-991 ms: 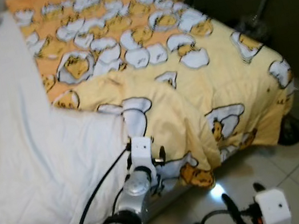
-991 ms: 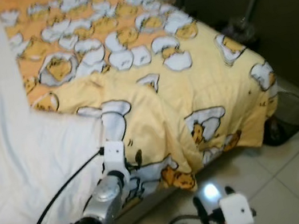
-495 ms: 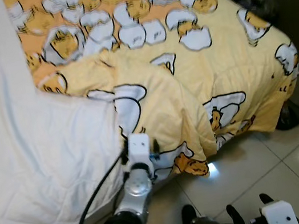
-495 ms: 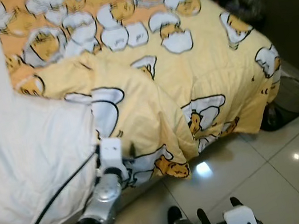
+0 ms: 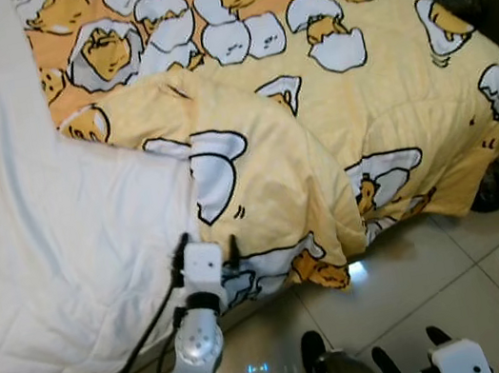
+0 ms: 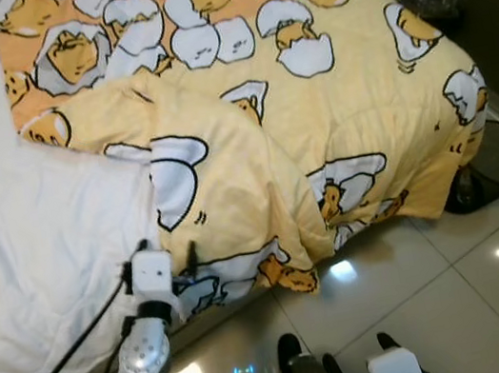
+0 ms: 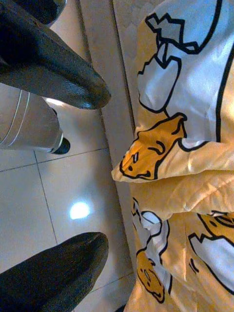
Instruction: Clean up the room
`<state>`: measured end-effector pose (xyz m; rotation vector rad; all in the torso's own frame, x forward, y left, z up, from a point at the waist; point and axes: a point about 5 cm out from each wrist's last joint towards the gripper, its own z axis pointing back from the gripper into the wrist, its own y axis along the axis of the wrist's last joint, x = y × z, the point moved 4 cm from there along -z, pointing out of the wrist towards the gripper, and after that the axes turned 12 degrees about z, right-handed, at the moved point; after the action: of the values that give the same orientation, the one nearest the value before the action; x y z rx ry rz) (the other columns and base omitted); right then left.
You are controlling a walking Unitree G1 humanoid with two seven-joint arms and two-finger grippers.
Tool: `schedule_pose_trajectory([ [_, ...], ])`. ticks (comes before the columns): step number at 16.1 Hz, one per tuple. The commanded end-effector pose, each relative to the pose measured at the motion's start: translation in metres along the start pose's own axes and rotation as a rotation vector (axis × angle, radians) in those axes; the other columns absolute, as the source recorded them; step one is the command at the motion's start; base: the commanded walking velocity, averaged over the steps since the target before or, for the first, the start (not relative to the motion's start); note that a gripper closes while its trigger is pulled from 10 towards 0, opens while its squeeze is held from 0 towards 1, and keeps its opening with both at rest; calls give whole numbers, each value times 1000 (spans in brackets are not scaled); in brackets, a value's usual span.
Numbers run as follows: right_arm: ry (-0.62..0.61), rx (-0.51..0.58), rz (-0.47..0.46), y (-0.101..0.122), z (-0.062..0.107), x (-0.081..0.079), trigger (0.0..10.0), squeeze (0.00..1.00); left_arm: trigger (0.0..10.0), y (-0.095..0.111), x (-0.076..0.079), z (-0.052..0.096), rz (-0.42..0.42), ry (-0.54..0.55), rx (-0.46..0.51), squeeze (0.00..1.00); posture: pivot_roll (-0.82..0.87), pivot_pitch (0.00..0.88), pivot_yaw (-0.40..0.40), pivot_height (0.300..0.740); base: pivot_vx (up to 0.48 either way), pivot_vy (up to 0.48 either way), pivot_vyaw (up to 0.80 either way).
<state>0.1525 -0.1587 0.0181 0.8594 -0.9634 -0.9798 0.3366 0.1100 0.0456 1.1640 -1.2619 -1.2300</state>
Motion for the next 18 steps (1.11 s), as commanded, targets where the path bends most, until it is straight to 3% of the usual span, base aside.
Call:
schedule_pose_trajectory([
  [1,10,-55,10,-13,7,2,10000,0,10000,-20,-1,8,-13,42,-88,0,-102,377,-74,740,0,0,0],
  [2,10,-63,23,-14,10,7,10000,0,10000,-23,-2,2,17,86,-126,0,-118,377,-85,740,0,0,0],
  [5,4,-79,35,-17,17,12,10000,0,10000,-20,37,0,97,-19,-136,0,-142,381,-92,740,0,0,0],
  [6,2,-85,37,-18,19,13,10000,0,10000,-21,43,1,107,-29,-146,0,-146,380,-93,740,0,0,0],
  [9,2,-94,36,-20,20,11,10000,0,10000,-23,42,-3,90,5,-164,0,-158,386,-93,740,0,0,0],
  [10,3,-96,36,-20,19,10,10000,0,10000,-16,43,-6,44,-15,-127,0,-154,386,-88,740,0,0,0],
  [12,1,-100,36,-21,20,10,10000,0,10000,-14,41,-4,-30,-19,-92,0,-152,384,-84,740,0,0,0],
  [14,2,-107,36,-24,20,8,10000,0,10000,-10,24,4,-315,7,5,0,-144,383,-77,740,0,0,0],
  [16,6,-112,35,-26,20,7,10000,0,10000,-14,6,7,-388,50,1,0,-134,385,-75,740,0,0,0],
  [18,11,-117,35,-27,19,6,10000,0,10000,-18,-13,7,-363,108,-41,0,-131,383,-77,740,0,0,0],
])
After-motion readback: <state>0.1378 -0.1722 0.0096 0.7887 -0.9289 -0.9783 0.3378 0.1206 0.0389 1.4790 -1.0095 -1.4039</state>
